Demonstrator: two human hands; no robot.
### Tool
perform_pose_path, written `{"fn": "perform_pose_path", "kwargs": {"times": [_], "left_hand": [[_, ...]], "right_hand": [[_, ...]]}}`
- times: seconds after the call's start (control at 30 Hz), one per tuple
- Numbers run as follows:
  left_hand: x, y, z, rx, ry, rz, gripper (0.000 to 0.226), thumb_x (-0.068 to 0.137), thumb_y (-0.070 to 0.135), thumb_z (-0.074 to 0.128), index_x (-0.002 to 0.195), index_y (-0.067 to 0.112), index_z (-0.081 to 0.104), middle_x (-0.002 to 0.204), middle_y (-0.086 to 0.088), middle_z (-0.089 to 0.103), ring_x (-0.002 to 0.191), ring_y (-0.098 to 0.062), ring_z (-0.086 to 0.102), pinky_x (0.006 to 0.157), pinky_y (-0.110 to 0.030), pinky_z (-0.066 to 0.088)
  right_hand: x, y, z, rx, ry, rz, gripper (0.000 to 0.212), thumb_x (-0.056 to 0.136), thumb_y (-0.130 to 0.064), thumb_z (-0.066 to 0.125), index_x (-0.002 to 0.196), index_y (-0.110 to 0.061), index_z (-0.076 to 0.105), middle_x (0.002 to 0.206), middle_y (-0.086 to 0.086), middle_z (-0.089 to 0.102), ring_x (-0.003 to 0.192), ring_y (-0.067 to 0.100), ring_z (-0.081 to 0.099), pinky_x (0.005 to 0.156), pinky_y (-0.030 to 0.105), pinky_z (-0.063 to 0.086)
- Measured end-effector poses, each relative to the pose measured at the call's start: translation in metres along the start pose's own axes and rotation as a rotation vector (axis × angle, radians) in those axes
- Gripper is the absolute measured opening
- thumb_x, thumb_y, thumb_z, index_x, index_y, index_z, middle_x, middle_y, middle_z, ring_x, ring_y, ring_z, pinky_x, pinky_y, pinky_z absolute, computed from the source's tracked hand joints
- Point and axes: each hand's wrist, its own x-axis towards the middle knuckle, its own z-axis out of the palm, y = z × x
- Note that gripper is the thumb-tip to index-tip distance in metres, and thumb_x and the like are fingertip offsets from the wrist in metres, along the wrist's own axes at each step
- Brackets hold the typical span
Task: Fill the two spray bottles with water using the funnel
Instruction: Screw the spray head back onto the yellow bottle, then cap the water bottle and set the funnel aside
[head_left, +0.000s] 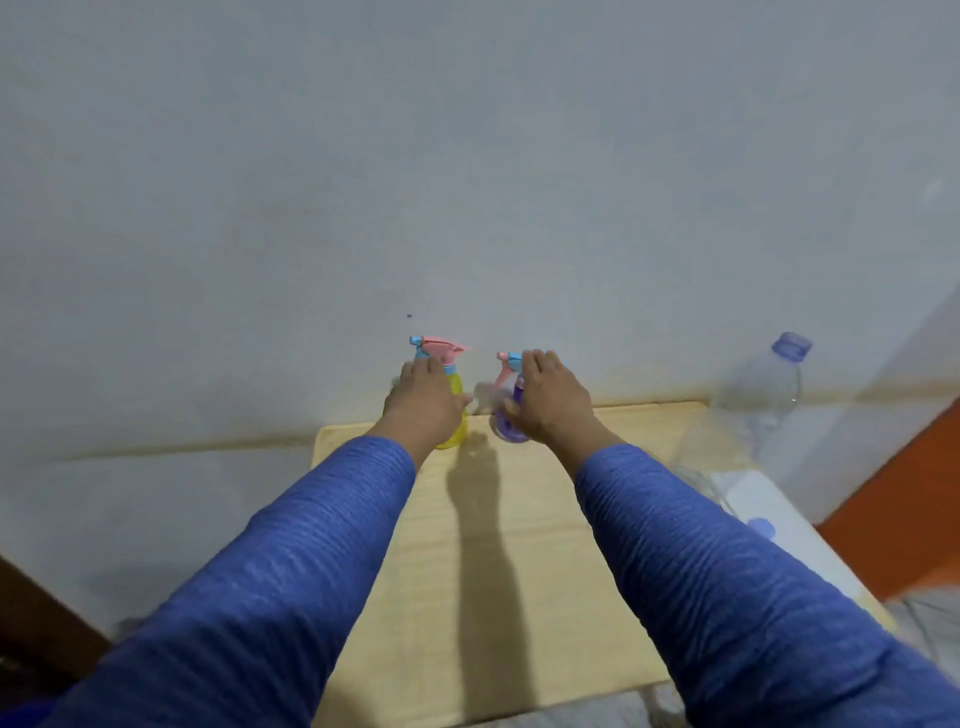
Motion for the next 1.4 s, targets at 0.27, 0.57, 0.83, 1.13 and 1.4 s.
{"fn": "perform_pose_path", "kwargs": {"times": [0.27,0.57,0.83,1.13,1.4], "left_hand": [[-0.049,0.074,0.014,0.007,-0.054,0.253,0.066,0.094,0.040,0.046,0.141,0.000,0.023,0.143,-0.015,0.034,0.135,-0.029,0.026,0.107,-0.040,0.030],[-0.090,0.161,0.063,0.026,-0.159,0.416,0.071,0.095,0.042,0.044,0.145,0.002,0.013,0.148,-0.014,0.028,0.137,-0.028,0.023,0.106,-0.043,0.029],[-0.096,0.214,0.119,0.054,-0.123,0.440,0.078,0.097,0.039,0.042,0.147,0.000,-0.002,0.156,-0.013,0.008,0.145,-0.029,0.004,0.115,-0.039,0.013],[-0.064,0.262,0.187,-0.270,0.159,0.349,0.089,0.093,0.042,0.049,0.147,0.006,-0.012,0.158,-0.009,-0.011,0.146,-0.022,-0.010,0.111,-0.022,-0.010],[-0.044,0.299,0.202,-0.587,0.214,0.127,0.105,0.085,0.044,0.062,0.144,0.030,-0.024,0.159,0.000,-0.003,0.145,-0.016,0.005,0.112,-0.035,0.019]], "right_hand": [[-0.086,0.049,-0.045,-0.068,0.047,0.215,0.071,0.091,-0.037,0.050,0.144,-0.001,0.020,0.149,0.013,0.029,0.141,0.026,0.021,0.112,0.036,0.026],[-0.176,0.142,-0.060,-0.056,0.049,0.494,0.062,0.091,-0.035,0.052,0.139,-0.003,0.029,0.142,0.013,0.036,0.134,0.027,0.032,0.105,0.036,0.033],[-0.202,0.230,-0.026,-0.005,-0.034,0.575,0.061,0.092,-0.034,0.050,0.140,-0.004,0.027,0.143,0.011,0.034,0.133,0.026,0.033,0.104,0.036,0.034],[-0.163,0.340,0.054,0.167,-0.234,0.376,0.060,0.096,-0.028,0.045,0.148,-0.011,0.019,0.152,0.008,0.028,0.138,0.023,0.030,0.107,0.036,0.032],[-0.132,0.395,0.120,0.306,-0.338,0.222,0.050,0.094,-0.020,0.050,0.142,-0.023,0.037,0.140,0.007,0.041,0.129,0.024,0.038,0.103,0.034,0.035]]}}
